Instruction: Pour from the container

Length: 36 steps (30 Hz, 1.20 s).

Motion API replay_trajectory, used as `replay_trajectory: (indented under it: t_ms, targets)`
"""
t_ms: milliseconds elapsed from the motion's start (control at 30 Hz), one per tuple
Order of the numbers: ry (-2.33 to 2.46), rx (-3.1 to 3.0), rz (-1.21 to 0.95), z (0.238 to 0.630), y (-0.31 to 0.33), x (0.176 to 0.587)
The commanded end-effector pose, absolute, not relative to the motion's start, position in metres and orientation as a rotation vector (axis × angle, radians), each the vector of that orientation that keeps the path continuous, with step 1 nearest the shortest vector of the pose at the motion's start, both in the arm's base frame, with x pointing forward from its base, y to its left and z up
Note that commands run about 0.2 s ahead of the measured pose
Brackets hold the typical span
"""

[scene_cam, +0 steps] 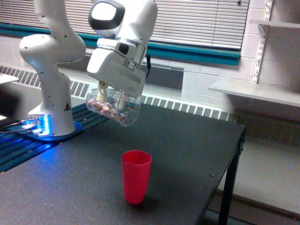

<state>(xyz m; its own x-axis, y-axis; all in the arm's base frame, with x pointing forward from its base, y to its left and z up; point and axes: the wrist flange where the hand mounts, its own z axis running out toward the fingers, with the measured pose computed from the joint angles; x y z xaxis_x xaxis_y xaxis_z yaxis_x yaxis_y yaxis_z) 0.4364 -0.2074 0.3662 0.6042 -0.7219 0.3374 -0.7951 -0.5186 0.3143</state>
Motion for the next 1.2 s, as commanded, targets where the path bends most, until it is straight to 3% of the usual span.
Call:
replay_trajectory:
  t_ms: [33,1200]
  targets:
    - [-1.178,2.391,0.225,0.369,-0.204,0.438]
    - [-1.127,2.315,0.153,0.383,-0.194,0.442]
